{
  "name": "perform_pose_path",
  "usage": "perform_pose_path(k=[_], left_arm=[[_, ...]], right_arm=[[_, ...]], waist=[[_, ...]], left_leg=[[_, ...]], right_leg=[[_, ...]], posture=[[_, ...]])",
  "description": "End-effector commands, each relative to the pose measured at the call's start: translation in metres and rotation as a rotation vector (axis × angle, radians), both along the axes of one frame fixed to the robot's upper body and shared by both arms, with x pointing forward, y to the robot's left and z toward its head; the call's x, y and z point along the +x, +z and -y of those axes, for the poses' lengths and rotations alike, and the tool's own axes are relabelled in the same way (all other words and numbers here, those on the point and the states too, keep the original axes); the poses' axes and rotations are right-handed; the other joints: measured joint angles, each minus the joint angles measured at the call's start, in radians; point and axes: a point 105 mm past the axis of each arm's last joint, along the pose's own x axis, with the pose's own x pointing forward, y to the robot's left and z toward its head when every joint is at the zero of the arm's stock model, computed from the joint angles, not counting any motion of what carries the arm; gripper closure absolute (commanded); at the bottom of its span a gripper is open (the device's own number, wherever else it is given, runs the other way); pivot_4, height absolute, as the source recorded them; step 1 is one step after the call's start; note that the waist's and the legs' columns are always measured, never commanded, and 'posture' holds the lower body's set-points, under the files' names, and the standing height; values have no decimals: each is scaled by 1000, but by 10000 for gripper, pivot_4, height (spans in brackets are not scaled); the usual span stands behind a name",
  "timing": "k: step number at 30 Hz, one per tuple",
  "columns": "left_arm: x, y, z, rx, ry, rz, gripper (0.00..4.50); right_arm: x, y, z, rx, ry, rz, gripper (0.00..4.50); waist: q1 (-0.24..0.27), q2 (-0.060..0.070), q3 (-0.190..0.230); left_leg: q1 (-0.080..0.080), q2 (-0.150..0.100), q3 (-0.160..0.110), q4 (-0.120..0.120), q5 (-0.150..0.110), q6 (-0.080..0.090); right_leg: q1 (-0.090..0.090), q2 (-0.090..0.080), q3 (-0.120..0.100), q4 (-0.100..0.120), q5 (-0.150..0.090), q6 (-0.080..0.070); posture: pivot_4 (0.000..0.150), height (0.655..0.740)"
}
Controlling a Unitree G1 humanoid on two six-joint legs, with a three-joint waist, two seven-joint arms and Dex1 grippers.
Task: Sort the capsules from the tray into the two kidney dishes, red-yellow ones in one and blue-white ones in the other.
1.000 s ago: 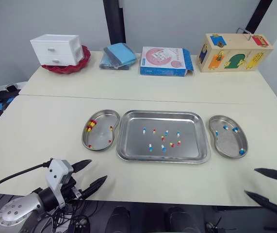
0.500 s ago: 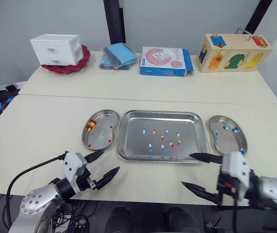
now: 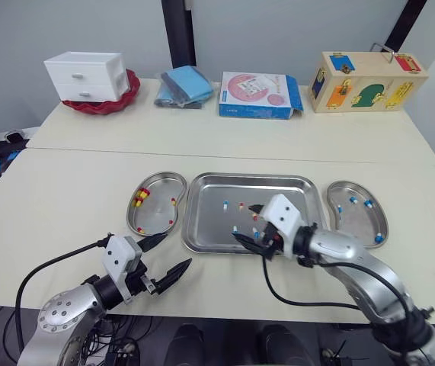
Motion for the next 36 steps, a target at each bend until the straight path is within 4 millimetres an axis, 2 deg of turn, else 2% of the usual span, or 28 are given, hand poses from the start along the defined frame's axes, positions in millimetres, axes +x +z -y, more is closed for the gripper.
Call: perform_pose_path(k=[1, 11, 25, 29, 30, 36], left_arm=[[0, 11, 7, 5, -21, 35, 0], [4, 17, 11, 4, -17, 44, 0], [4, 12, 9, -4, 4, 37, 0], [4, 11, 7, -3, 11, 33, 0], [3, 11, 7, -2, 12, 32, 0], [3, 8, 3, 4, 21, 28, 0]], right_arm=[[16, 5, -14, -24, -36, 21, 5822], [44, -2, -39, -89, -85, -48, 5822], [59, -20, -49, -143, -45, -128, 5822], [58, -24, -52, -151, -30, -138, 13879], [58, -24, -52, -152, -28, -139, 17757], [57, -23, -55, -172, -6, -119, 34084]], waist=[[-1, 0, 0], [-8, 0, 0], [-24, 1, 0], [-24, 1, 0], [-24, 1, 0], [-24, 1, 0]], left_leg=[[-1, 0, 0, 0, 0, 0], [-7, 0, 1, 1, 1, -1], [-7, 0, 1, 0, 1, -1], [-7, 0, 1, 0, 1, -1], [-7, 0, 1, 0, 1, -1], [-7, 0, 1, 0, 1, -1]], right_leg=[[-1, 0, 0, 1, 0, 0], [-13, 0, 0, 11, -1, -2], [-14, 1, 0, 13, -1, -2], [-14, 0, 0, 13, -1, -2], [-14, 1, 0, 13, -1, -2], [-14, 1, 0, 13, -1, -3]], posture=[[1500, 7400], [1500, 7400], [1500, 7400], [1500, 7400], [1500, 7400], [1500, 7400]])
